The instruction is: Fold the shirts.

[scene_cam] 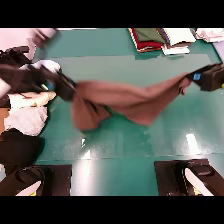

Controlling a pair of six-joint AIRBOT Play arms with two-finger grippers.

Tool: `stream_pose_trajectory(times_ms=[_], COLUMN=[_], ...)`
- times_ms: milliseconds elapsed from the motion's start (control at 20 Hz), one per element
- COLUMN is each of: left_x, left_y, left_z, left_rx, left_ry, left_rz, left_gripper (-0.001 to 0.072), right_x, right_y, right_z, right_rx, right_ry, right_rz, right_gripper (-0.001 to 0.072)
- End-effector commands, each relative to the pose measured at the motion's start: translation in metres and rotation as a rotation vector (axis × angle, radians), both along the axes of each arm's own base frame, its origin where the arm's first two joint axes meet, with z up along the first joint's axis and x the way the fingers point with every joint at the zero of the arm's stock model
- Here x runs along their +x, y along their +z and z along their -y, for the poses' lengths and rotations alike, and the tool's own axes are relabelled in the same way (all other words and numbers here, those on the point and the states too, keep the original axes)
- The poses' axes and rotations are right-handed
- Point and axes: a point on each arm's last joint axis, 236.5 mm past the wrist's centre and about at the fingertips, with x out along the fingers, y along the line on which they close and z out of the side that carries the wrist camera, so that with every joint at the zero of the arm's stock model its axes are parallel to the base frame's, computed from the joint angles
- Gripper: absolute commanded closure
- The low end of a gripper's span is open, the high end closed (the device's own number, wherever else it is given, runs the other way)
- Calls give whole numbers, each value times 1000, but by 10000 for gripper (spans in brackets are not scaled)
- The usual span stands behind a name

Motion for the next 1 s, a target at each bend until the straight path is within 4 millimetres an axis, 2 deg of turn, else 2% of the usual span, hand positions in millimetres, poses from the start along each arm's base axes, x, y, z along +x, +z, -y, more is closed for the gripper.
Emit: stream_pose_trajectory(times_ms=[0, 50, 150, 300, 350, 400, 450, 500, 650, 750, 850, 950], left_x=[-52, -54, -36, 16, 26, 27, 20, 10, -35, -61, -79, -84], left_y=[-90, -93, -81, -39, -33, -37, -49, -65, -124, -164, -194, -211], left_z=[14, 13, -1, -57, -78, -97, -108, -108, -78, -67, -58, -46], left_rx=[35, 31, 38, 7, -6, -17, -22, -25, -89, -76, -64, -99], left_ry=[-62, -43, 24, 221, 286, 357, 389, 391, 350, 340, 351, 367], left_rz=[-262, -284, -250, -162, -163, -208, -269, -333, -558, -642, -676, -674], left_gripper=[169, 106, 106, 106, 105, 106, 106, 105, 105, 105, 105, 104], right_x=[-6, -6, -7, -7, -6, -5, -4, -3, 2, 4, 5, 6], right_y=[-51, -61, -71, -72, -71, -71, -70, -69, -66, -65, -63, -62], right_z=[1, 1, 1, 1, 1, 2, 2, 2, 3, 3, 3, 3], right_rx=[12, 15, 20, 20, 20, 21, 22, 22, 28, 29, 31, 34], right_ry=[-20, -27, -34, -35, -36, -38, -40, -42, -51, -54, -57, -60], right_rz=[-98, -108, -121, -123, -120, -114, -108, -105, -83, -74, -67, -60], right_gripper=[696, 696, 696, 695, 695, 695, 696, 695, 695, 695, 695, 695])
